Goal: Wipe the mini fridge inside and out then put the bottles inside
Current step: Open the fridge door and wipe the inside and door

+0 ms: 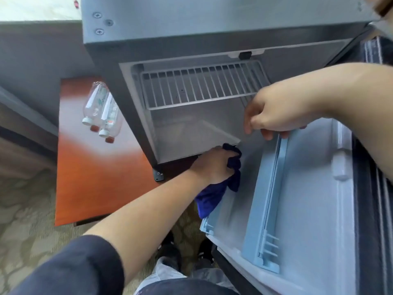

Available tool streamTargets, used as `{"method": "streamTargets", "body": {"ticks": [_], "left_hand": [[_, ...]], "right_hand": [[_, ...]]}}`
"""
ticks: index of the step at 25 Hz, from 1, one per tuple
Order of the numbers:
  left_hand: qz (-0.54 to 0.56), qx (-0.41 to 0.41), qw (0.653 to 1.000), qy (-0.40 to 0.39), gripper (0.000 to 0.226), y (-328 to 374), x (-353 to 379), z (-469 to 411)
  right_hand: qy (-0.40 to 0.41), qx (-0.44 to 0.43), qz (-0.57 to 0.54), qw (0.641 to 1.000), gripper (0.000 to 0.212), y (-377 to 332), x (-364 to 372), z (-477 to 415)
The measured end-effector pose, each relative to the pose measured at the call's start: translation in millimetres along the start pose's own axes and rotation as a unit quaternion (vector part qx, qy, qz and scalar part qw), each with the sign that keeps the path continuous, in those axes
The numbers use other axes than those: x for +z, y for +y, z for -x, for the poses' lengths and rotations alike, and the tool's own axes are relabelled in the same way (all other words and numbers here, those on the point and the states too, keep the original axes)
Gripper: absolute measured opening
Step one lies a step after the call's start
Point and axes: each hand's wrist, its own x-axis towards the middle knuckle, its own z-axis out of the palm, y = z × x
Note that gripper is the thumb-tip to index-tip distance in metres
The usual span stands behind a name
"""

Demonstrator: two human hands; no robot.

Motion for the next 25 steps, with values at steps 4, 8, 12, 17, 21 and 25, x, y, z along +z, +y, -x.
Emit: {"method": "streamTargets", "body": {"ticks": [4,8,12,17,21,25], "left_hand": [[-0.180,0.034,0.983,-0.012,0.056,5.5,30.0,-40.9],[-0.141,-0.011,0.989,-0.038,0.045,19.1,52.2,-47.1],[-0.110,-0.016,0.985,-0.135,0.041,20.0,56.9,-29.1],[-0.291,-0.011,0.908,-0.302,0.046,51.9,120.3,33.5],[-0.310,-0.031,0.919,-0.242,0.043,54.5,119.6,26.5],[-0.281,-0.026,0.957,-0.065,0.049,42.7,67.5,-5.3]], "right_hand": [[-0.031,0.008,0.021,0.999,0.029,0.4,1.6,0.8],[-0.032,-0.002,0.024,0.999,0.030,0.1,4.0,-0.4],[-0.012,-0.007,0.012,1.000,0.024,7.8,7.8,-4.9],[-0.004,0.015,-0.003,1.000,0.022,18.7,12.7,-3.8],[0.000,0.004,0.007,1.000,0.021,19.2,15.4,-2.5],[-0.006,-0.007,0.040,0.999,0.021,15.1,17.1,-1.0]]}}
